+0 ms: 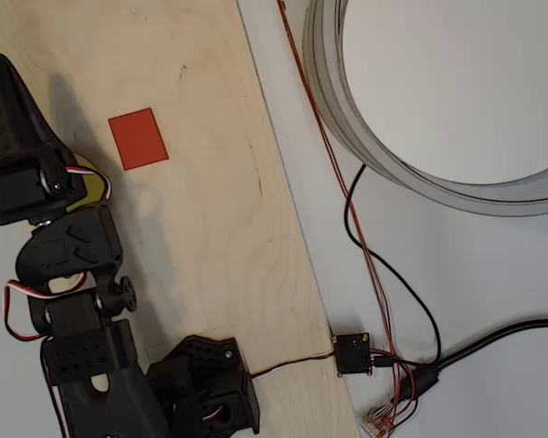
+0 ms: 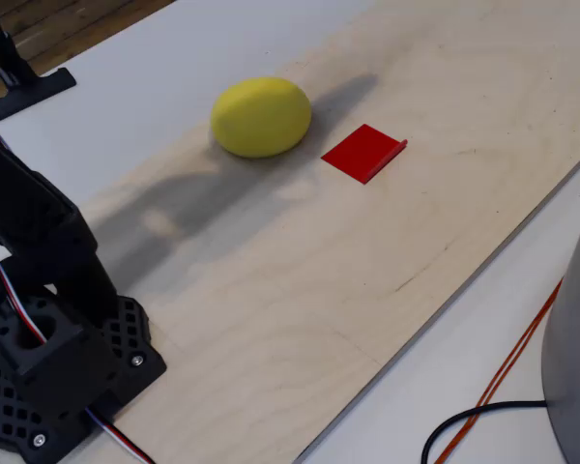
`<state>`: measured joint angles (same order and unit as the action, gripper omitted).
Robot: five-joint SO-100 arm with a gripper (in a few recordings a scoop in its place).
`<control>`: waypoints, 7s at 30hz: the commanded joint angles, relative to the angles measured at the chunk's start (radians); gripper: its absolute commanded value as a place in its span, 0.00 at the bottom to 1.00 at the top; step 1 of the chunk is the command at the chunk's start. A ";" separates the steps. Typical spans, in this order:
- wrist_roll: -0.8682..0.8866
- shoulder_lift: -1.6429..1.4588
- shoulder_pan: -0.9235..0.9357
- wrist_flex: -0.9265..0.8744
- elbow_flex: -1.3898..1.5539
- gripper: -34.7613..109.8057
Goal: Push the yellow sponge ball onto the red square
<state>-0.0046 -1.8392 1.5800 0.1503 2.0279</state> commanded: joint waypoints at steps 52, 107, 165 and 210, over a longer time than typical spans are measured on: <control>0.699 -0.318 -0.342 -0.609 0.480 0.37; 0.638 0.170 -0.181 -0.523 0.216 0.35; 0.541 0.288 0.052 -0.437 0.143 0.34; 0.624 0.199 -0.014 -0.423 0.158 0.34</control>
<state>0.6136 -1.5739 1.5647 -0.2715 2.1875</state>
